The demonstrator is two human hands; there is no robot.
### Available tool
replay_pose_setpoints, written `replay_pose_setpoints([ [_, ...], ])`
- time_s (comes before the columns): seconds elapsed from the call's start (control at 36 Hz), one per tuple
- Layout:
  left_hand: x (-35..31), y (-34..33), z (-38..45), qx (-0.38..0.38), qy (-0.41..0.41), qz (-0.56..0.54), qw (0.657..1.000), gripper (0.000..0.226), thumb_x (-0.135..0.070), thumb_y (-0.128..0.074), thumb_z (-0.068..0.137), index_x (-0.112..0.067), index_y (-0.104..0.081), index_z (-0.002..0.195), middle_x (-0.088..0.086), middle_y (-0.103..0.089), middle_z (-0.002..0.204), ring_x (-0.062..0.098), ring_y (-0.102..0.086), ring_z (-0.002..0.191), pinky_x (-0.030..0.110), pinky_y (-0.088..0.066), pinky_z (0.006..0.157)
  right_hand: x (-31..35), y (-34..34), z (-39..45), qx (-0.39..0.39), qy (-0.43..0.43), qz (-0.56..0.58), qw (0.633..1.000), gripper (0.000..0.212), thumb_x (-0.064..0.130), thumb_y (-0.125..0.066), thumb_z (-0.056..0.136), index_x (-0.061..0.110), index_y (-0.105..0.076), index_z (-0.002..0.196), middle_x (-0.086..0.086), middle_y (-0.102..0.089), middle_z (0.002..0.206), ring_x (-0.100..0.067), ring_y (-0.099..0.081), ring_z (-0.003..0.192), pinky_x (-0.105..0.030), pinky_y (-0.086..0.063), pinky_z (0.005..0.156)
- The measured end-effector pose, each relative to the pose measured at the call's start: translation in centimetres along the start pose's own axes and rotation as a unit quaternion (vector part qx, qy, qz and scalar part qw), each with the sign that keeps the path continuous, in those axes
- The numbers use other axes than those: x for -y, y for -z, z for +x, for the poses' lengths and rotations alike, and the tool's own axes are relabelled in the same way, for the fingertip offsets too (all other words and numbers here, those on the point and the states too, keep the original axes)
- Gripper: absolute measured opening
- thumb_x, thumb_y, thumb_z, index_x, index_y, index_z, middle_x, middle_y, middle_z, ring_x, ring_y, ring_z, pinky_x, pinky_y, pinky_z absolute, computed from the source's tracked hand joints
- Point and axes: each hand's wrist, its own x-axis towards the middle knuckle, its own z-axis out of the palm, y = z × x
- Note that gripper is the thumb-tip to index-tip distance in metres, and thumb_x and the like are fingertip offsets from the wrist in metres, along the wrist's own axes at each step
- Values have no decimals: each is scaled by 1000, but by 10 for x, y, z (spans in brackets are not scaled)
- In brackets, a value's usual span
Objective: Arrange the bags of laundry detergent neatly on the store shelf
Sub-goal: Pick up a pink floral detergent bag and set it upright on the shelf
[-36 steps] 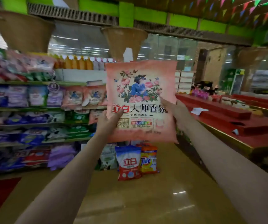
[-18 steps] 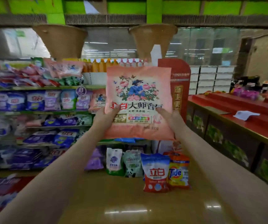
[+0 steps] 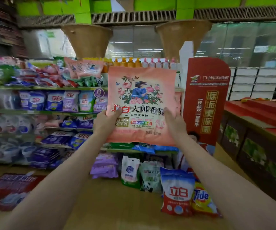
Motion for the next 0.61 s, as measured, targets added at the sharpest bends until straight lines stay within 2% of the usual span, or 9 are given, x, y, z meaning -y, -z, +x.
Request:
replay_pose_setpoints([
  [0.08, 9, 3, 36, -3, 5, -1, 1000, 45, -53, -59, 83, -13, -62, 103, 6, -64, 93, 26, -61, 85, 35, -51, 79, 4, -31, 26, -21, 7, 10, 1000, 44, 43, -48, 92, 10, -54, 121, -5, -61, 113, -11, -53, 79, -27, -38, 66],
  [0.14, 15, 8, 62, -3, 7, -5, 1000, 43, -52, -59, 84, -13, -60, 99, 6, -64, 92, 25, -61, 85, 36, -51, 80, 9, -53, 42, -20, -1, 0, 1000, 47, 44, -49, 91, 5, -59, 116, -8, -63, 104, -18, -54, 81, -28, -38, 64],
  [0.19, 21, 14, 93, -6, 13, -17, 1000, 47, -54, -60, 81, -11, -61, 100, 8, -66, 95, 28, -64, 89, 41, -53, 86, 17, -75, 58, -10, -5, -26, 1000, 50, 43, -46, 94, 0, -58, 117, -10, -62, 99, -26, -56, 91, -33, -42, 74],
  [0.25, 25, 21, 124, -16, 20, -32, 999, 51, -53, -61, 80, -8, -62, 103, 9, -66, 96, 29, -64, 90, 42, -53, 88, 28, -94, 74, -5, 1, -40, 999, 53, 42, -42, 97, -4, -55, 119, -20, -60, 118, -34, -54, 110, -36, -43, 91],
  [0.33, 34, 26, 167, -18, 33, -59, 998, 54, -55, -62, 79, -8, -61, 105, 10, -67, 99, 29, -64, 92, 43, -52, 89, 44, -121, 102, 8, 12, -43, 999, 55, 42, -39, 98, -4, -51, 125, -23, -52, 132, -37, -49, 121, -40, -42, 98],
  [0.39, 43, 27, 191, -12, 35, -77, 996, 54, -56, -62, 78, -10, -62, 106, 9, -68, 101, 29, -65, 92, 44, -53, 89, 45, -141, 126, 9, 17, -53, 998, 56, 47, -41, 96, -2, -52, 122, -19, -59, 120, -33, -58, 105, -38, -46, 89],
  [0.44, 51, 25, 211, -7, 43, -90, 995, 58, -58, -62, 75, -11, -62, 108, 9, -68, 103, 29, -65, 93, 44, -53, 90, 41, -159, 149, 14, 14, -49, 999, 54, 50, -44, 93, 0, -56, 109, -9, -61, 90, -22, -55, 76, -37, -48, 80],
  [0.53, 66, 19, 245, 10, 56, -91, 994, 66, -67, -62, 64, -13, -58, 101, 6, -67, 101, 28, -64, 94, 44, -51, 92, 28, -183, 175, 7, 8, -43, 999, 43, 48, -44, 94, 6, -56, 96, -2, -53, 73, -17, -51, 65, -34, -50, 71],
  [0.61, 79, 3, 279, 39, 73, -111, 990, 77, -76, -66, 47, -16, -59, 95, 7, -70, 96, 30, -68, 89, 48, -53, 88, 11, -196, 199, -2, 6, -65, 998, 46, 48, -41, 94, 6, -59, 86, -2, -49, 64, -15, -45, 54, -25, -39, 55],
])
